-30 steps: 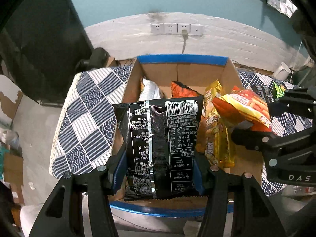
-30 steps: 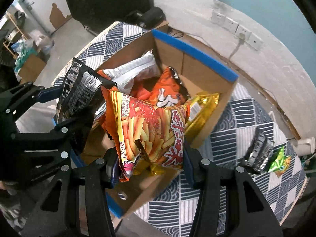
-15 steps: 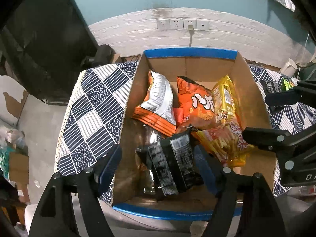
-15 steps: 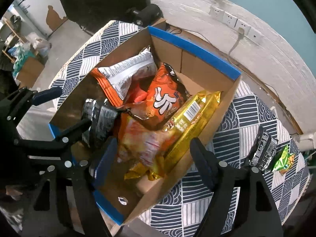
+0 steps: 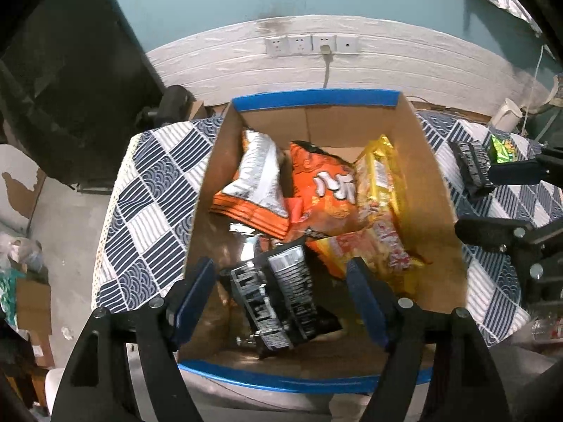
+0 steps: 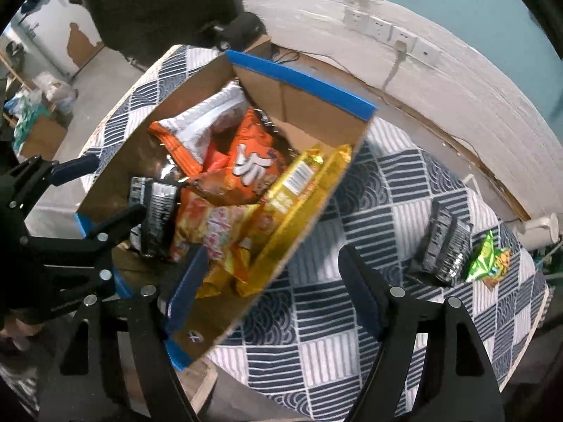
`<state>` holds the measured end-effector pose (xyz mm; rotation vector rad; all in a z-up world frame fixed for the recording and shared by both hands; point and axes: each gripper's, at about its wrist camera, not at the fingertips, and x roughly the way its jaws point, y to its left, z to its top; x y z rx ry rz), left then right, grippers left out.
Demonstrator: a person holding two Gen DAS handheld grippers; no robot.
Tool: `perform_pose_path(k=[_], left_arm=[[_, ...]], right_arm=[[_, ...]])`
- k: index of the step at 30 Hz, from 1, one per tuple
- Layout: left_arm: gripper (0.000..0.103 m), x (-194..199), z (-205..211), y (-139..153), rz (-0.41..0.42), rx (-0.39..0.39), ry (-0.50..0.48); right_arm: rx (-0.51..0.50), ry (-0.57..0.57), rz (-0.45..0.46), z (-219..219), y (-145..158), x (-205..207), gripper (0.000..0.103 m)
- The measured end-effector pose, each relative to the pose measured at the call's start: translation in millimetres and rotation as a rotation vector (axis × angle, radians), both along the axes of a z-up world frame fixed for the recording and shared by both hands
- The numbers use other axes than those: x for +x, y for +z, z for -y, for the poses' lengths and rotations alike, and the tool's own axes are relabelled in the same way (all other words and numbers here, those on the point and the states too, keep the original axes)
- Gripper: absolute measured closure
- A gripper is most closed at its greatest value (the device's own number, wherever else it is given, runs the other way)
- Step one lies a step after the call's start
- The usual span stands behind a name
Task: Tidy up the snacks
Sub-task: 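Move both tools back over the remaining black bag and green bag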
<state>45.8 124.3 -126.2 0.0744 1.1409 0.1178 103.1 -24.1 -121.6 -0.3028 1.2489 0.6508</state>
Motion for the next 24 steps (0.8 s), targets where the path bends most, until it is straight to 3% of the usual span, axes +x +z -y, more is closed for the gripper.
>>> perform_pose_path(k=[8, 24], left_arm=[[0.025, 9, 32, 6, -0.004, -0.053, -0.05], [0.025, 72, 128, 5, -0.053, -0.025, -0.17]], right_arm=[[-0.046, -0.053, 0.014, 55, -1, 17, 0.026], [-0.101, -0.134, -0.028, 191, -24, 88, 0.026]])
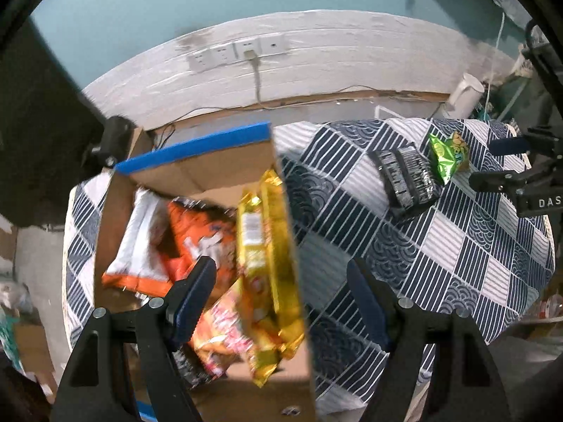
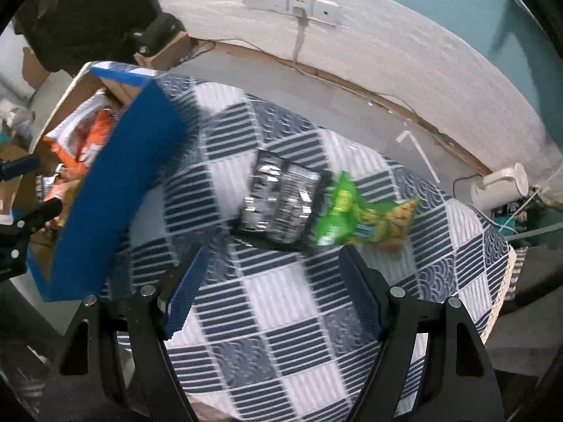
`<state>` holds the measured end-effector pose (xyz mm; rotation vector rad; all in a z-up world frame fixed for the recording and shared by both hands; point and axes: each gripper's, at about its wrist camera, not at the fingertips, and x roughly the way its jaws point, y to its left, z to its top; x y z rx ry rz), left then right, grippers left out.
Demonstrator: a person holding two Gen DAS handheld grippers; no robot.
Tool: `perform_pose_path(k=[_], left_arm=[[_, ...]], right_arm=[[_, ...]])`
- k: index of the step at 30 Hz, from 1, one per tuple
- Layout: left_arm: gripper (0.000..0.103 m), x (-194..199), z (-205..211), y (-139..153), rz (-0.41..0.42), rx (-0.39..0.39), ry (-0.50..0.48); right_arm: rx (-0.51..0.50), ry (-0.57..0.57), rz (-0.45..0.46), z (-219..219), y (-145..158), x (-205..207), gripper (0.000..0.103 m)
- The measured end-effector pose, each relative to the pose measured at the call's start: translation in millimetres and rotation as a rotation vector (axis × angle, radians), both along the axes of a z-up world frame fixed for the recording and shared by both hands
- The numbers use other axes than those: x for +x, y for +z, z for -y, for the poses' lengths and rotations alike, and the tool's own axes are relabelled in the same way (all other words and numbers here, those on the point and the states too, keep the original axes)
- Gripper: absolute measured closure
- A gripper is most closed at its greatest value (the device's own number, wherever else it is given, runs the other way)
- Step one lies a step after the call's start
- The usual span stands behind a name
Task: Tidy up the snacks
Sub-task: 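Move both tools back over the remaining black bag and green bag, then grasp the green peanut bag with the right tool while the left tool grasps the black bag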
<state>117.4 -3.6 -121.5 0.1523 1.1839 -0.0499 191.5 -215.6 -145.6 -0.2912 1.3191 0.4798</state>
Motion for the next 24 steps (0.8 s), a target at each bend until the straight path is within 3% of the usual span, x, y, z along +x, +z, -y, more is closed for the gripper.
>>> perform_pose_path(k=[8, 17, 24], left_arm=[[0.023, 47, 43, -17, -0.05, -0.033, -0.003], [0.023, 93, 81, -47, -0.073, -0.04, -0.015], [0.023, 118, 88, -57, -0.087, -0.026, -0.011]], right_arm=[[-0.022, 0.051, -0.007, 38, -30, 33, 0.026], [0.06, 0.005, -0.017, 74, -52, 69, 0.026], [0.095, 0.049, -0.019, 76, -62, 84, 0.025]])
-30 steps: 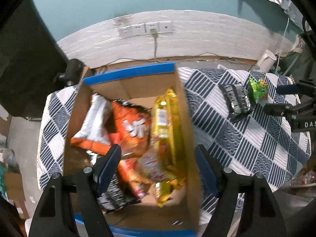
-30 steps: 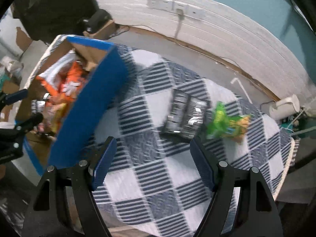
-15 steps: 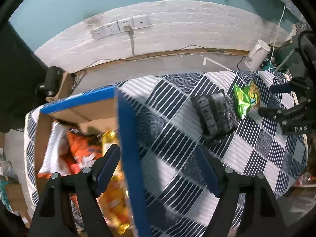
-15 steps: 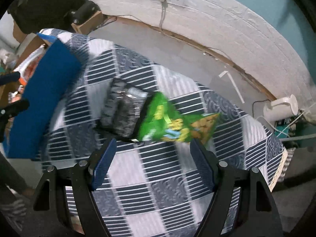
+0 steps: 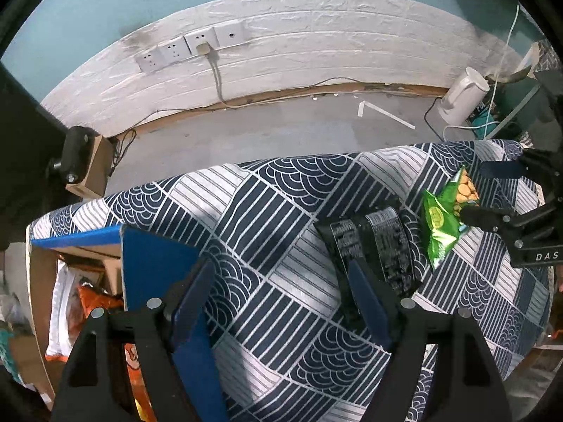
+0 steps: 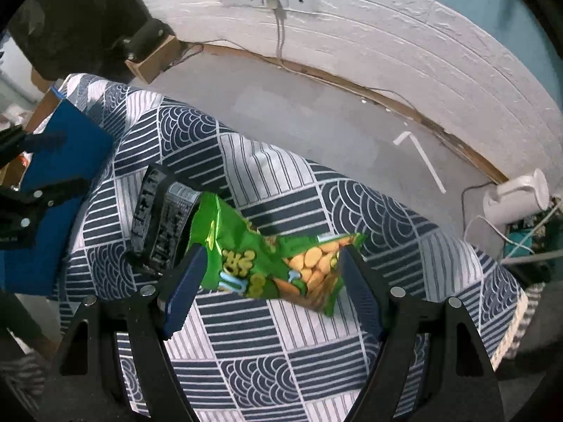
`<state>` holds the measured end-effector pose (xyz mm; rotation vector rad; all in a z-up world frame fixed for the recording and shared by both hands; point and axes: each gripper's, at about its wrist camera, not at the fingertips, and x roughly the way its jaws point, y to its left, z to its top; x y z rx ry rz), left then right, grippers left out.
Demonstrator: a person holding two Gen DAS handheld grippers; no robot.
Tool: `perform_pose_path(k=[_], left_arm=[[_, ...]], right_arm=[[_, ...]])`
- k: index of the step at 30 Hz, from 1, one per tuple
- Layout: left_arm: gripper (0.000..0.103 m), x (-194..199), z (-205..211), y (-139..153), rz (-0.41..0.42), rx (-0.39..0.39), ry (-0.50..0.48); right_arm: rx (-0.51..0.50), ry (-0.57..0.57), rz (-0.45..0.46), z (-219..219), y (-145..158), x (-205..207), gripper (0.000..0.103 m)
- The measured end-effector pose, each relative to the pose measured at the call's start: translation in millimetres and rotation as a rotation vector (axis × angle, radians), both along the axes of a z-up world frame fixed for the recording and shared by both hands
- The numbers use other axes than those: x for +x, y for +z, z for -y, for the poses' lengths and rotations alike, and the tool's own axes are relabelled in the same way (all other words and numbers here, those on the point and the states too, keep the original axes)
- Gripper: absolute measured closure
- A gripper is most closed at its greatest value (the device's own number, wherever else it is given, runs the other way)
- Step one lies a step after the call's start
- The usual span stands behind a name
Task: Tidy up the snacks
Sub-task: 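Grasp the green peanut bag with the right tool while the left tool grasps the black bag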
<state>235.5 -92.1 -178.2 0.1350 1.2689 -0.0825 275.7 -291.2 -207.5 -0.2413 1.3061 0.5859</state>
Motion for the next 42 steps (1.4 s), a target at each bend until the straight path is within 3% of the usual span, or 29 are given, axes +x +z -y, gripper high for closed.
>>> perform_pose_path(k=[8, 17, 28, 32, 35, 42], left_arm=[[0.023, 7, 2, -10, -0.026, -0.017, 0.021], [0.023, -3, 8, -19, -0.051, -0.025, 0.01], [0.023, -22, 17, -26, -0.085, -0.077, -0.005], [0.023, -35, 22, -28, -0.093, -0.081, -0.021], [0.023, -44, 25, -31, -0.101, -0.076, -0.035], [0.023, -53, 30, -37, -0.11, -0.046, -0.049]], right_arm=[[0.056, -0.025, -0.074, 6, -22, 7, 0.024], [0.024, -0.065, -0.213, 28, -35, -18, 0.024], [-0.006, -0.184, -0.249, 69, -34, -52, 0.024], [-0.004, -0.075, -0.135, 71, -9, -63, 0.024], [-0.018, 0.016, -0.103, 64, -1, -74, 0.024], [-0.115, 0.206, -0.02, 35, -12, -97, 0.024]])
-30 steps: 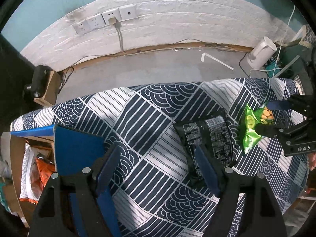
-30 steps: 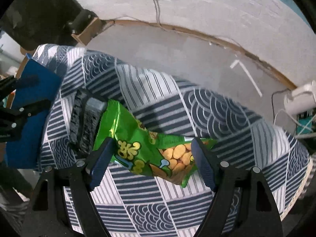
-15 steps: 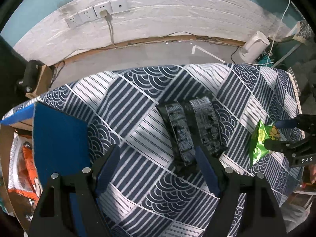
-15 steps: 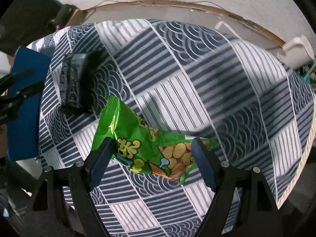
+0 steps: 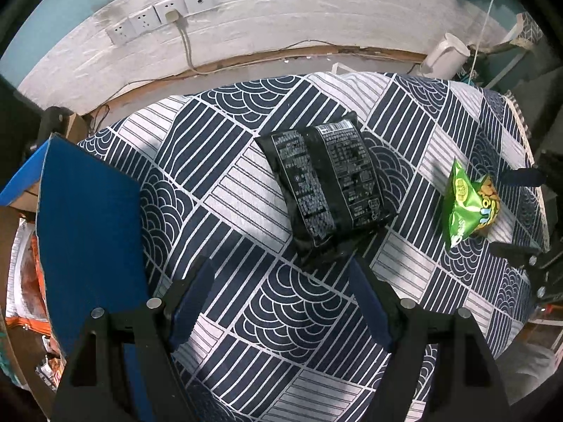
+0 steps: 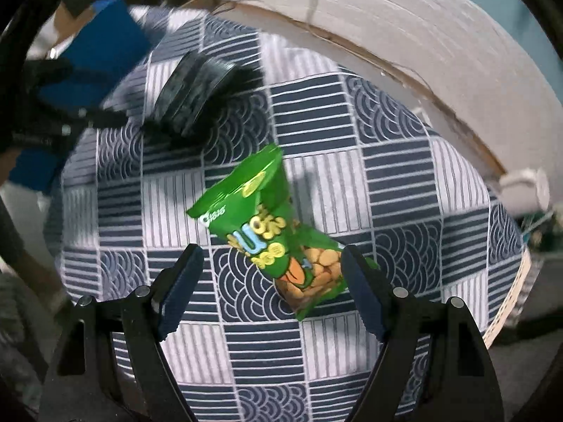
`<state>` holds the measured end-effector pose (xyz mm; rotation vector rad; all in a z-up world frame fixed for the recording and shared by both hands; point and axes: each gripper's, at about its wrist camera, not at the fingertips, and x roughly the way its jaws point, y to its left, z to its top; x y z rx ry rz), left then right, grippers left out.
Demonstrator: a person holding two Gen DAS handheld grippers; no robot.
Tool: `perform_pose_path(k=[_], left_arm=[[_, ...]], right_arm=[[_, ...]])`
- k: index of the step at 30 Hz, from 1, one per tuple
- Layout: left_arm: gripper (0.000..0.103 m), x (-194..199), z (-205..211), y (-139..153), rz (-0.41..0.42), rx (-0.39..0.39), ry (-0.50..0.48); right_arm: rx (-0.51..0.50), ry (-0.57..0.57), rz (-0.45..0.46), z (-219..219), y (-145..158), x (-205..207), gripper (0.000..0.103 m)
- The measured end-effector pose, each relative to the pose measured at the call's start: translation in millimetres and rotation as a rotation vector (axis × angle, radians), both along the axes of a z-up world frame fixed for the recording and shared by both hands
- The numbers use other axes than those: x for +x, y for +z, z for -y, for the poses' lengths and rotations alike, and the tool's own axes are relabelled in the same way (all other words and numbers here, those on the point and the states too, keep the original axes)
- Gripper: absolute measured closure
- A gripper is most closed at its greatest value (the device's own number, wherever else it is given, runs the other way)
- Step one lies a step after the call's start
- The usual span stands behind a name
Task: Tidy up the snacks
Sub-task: 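Grasp the green peanut bag with the right tool while the left tool grasps the black bag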
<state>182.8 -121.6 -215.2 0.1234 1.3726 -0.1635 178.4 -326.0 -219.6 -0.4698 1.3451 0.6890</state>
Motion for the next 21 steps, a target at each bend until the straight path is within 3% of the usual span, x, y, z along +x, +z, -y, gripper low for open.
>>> perform_pose_path(k=[8, 14, 15, 19, 21], left_arm=[[0.023, 7, 5, -5, -0.022, -0.001, 0.02], [0.023, 20, 9, -11, -0.045, -0.046, 0.06], [0.023, 23, 10, -12, -0.048, -0.053, 0.068], [0.022, 35, 17, -15, -0.056, -0.077, 0.093], [0.022, 42, 21, -18, -0.057, -0.088, 0.11]], right_arm=[[-0.111, 0.09, 0.026, -15, -33, 0, 0.024], [-0.116, 0.046, 0.036, -12, -47, 14, 0.024], [-0.118, 0.029, 0.033, -11, -50, 17, 0.027], [-0.109, -0.063, 0.017, -2, -57, 32, 0.06], [-0.075, -0.094, -0.001, 4, -56, 41, 0.066]])
